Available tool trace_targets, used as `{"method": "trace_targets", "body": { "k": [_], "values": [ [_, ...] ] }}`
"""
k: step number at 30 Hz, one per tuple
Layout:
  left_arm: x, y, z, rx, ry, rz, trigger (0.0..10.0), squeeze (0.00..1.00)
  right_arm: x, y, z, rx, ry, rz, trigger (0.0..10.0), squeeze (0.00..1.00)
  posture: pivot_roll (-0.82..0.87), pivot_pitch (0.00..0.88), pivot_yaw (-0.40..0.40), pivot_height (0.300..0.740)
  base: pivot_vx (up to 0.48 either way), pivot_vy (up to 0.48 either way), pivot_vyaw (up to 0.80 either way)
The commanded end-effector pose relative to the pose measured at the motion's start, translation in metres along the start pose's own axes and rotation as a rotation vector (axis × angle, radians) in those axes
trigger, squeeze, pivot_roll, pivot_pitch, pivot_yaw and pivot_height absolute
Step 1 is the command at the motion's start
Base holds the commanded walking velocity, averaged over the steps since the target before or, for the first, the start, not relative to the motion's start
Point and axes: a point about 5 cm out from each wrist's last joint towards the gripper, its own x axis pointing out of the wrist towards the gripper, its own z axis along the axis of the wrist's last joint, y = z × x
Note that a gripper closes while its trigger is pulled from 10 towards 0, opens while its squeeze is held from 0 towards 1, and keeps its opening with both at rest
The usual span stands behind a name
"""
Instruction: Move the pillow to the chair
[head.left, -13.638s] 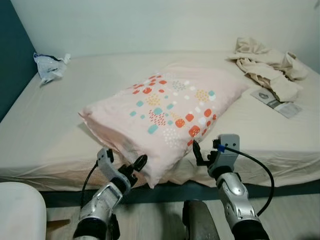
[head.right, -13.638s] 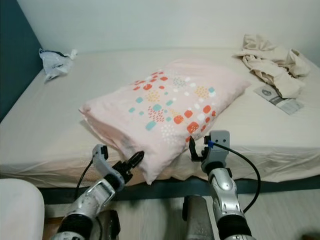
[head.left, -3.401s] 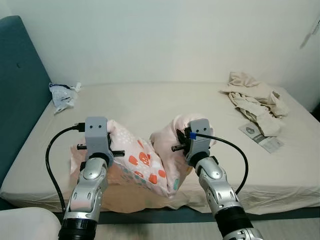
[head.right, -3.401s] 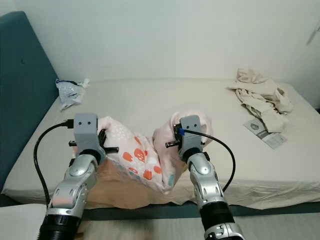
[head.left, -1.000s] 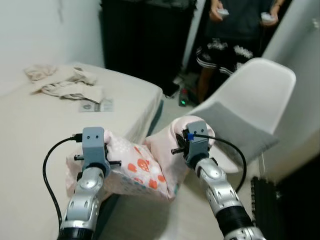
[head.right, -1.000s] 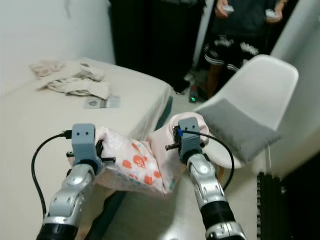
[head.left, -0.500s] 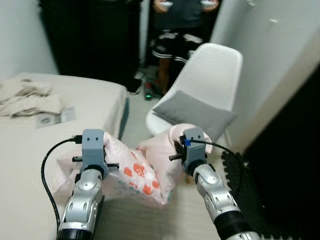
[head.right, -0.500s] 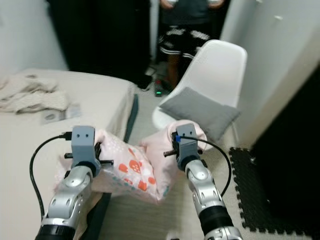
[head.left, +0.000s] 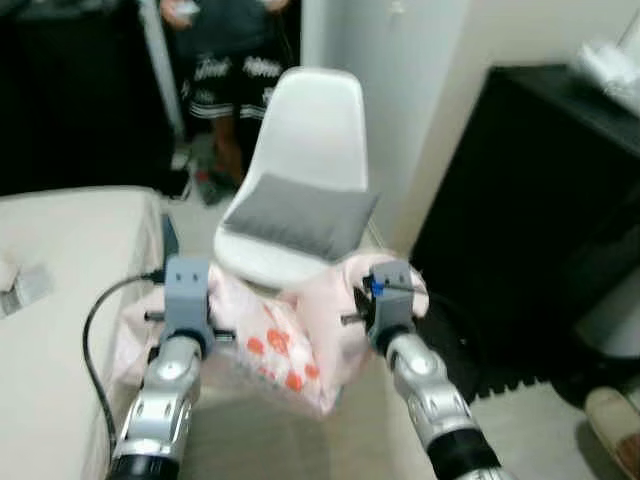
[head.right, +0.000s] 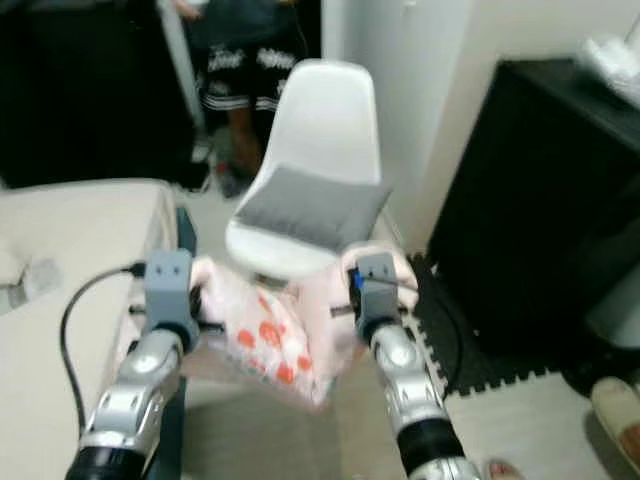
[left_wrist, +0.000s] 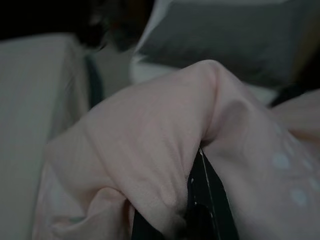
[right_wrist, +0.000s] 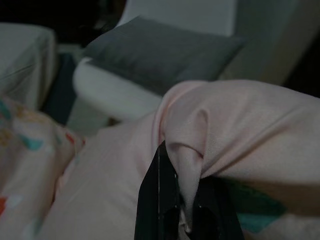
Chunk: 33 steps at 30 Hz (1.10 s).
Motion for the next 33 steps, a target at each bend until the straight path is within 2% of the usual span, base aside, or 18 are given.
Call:
{"method": "trace_targets", "body": {
  "k": [1, 33],
  "values": [
    [0.0, -0.0015, 0.0019, 0.02, -0.016, -0.015, 10.0, 0.0, 0.0034, 0.0094, 0.0139, 0.005, -0.07, 0.027, 10.0, 0.0, 0.04, 0.081, 0.027, 0.74, 0.0, 0.0, -0.8],
    [0.0058, -0.004, 0.005, 0.029, -0.036, -0.012, 10.0, 0.0, 0.0026, 0.0076, 0.0107, 0.004, -0.067, 0.008, 10.0, 0.0, 0.03, 0.042, 0.048, 0.74, 0.0, 0.0, -0.8]
  ]
}}
